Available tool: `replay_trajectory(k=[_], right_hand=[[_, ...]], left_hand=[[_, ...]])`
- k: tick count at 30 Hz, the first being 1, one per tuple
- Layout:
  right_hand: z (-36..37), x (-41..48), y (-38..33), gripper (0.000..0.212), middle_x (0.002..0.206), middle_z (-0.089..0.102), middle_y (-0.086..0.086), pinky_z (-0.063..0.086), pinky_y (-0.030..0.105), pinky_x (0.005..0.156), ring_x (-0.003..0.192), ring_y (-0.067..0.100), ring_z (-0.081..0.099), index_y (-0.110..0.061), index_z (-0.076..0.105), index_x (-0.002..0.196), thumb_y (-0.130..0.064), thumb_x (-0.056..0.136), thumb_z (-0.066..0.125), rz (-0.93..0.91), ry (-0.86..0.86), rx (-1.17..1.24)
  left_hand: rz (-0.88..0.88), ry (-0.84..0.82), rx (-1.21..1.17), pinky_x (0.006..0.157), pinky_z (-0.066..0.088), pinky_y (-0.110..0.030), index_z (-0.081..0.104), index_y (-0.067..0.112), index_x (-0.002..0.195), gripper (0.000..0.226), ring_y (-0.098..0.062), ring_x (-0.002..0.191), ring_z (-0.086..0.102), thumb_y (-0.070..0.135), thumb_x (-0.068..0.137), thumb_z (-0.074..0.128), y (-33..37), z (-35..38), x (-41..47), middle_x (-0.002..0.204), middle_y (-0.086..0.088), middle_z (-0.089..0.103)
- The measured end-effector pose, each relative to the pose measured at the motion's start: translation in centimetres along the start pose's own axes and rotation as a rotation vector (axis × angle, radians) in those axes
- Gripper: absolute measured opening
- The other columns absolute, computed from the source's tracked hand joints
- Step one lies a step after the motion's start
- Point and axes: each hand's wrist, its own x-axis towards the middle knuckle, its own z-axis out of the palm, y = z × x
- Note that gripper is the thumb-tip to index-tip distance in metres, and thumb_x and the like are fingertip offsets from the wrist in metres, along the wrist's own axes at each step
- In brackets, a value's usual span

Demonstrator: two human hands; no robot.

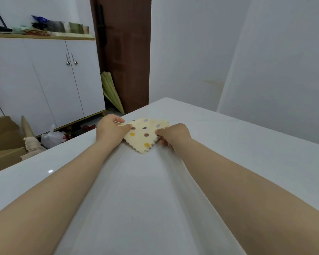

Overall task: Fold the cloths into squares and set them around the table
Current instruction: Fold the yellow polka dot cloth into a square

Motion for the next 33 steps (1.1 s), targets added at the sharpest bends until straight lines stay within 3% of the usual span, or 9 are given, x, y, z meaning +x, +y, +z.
replay_trajectory(k=[5, 9, 14, 22, 27, 31, 33], right_hand=[[0.4, 1.3, 0.0, 0.025, 0.055, 0.064, 0.001, 0.033, 0.022, 0.046, 0.035, 0.008, 0.042, -0.013, 0.058, 0.062, -0.027, 0.08, 0.069, -0.012, -0.01, -0.028], [1.1, 1.8, -0.3, 0.017, 0.052, 0.062, 0.0, 0.034, 0.021, 0.046, 0.025, 0.004, 0.042, -0.01, 0.065, 0.075, -0.026, 0.08, 0.07, -0.05, -0.005, -0.045], [1.5, 2.1, 0.0, 0.024, 0.053, 0.063, 0.0, 0.042, 0.025, 0.056, 0.043, 0.011, 0.049, -0.007, 0.073, 0.08, -0.03, 0.077, 0.071, -0.099, 0.013, -0.072], [1.5, 1.7, 0.2, 0.025, 0.054, 0.062, -0.002, 0.047, 0.028, 0.065, 0.052, 0.013, 0.052, -0.009, 0.072, 0.079, -0.034, 0.076, 0.072, -0.137, 0.02, -0.123], [1.7, 1.4, 0.2, 0.027, 0.059, 0.062, -0.001, 0.047, 0.029, 0.066, 0.059, 0.016, 0.055, -0.012, 0.066, 0.076, -0.038, 0.075, 0.073, -0.165, 0.031, -0.139], [0.9, 0.7, 0.2, 0.026, 0.062, 0.065, 0.001, 0.053, 0.03, 0.084, 0.056, 0.012, 0.056, -0.009, 0.065, 0.07, -0.033, 0.08, 0.071, -0.127, -0.029, -0.048], [0.1, -0.3, 0.3, 0.024, 0.061, 0.064, 0.0, 0.052, 0.028, 0.082, 0.057, 0.012, 0.055, -0.009, 0.064, 0.067, -0.027, 0.082, 0.07, -0.114, -0.045, -0.039]], left_hand=[[0.038, 0.081, -0.007, 0.08, 0.037, -0.024, 0.066, 0.013, 0.099, 0.03, -0.017, 0.106, 0.054, 0.032, 0.077, 0.074, -0.6, 0.7, 0.7, 0.113, -0.002, 0.062], [0.04, 0.126, -0.015, 0.076, 0.036, -0.025, 0.064, 0.012, 0.101, 0.028, -0.012, 0.094, 0.05, 0.026, 0.078, 0.072, -1.0, 0.9, 1.0, 0.107, 0.0, 0.062], [0.034, 0.171, -0.023, 0.073, 0.037, -0.025, 0.063, 0.014, 0.098, 0.023, -0.012, 0.09, 0.051, 0.021, 0.077, 0.07, -1.3, 0.9, 1.1, 0.098, 0.002, 0.06], [0.024, 0.227, -0.001, 0.073, 0.036, -0.025, 0.063, 0.011, 0.098, 0.022, -0.013, 0.088, 0.048, 0.014, 0.077, 0.068, -1.1, 0.8, 0.5, 0.094, 0.004, 0.055], [0.045, 0.237, 0.026, 0.078, 0.041, -0.028, 0.062, 0.011, 0.1, 0.025, -0.022, 0.1, 0.054, 0.018, 0.077, 0.068, -1.5, 0.9, 0.3, 0.107, -0.006, 0.061], [0.049, 0.264, 0.112, 0.083, 0.036, -0.029, 0.062, 0.011, 0.104, 0.027, -0.027, 0.11, 0.048, 0.023, 0.081, 0.066, -1.2, 0.4, -0.6, 0.112, -0.009, 0.058], [0.068, 0.246, 0.148, 0.087, 0.037, -0.031, 0.062, 0.01, 0.106, 0.028, -0.028, 0.112, 0.047, 0.024, 0.082, 0.065, -1.0, 0.0, -1.6, 0.112, -0.009, 0.059]])
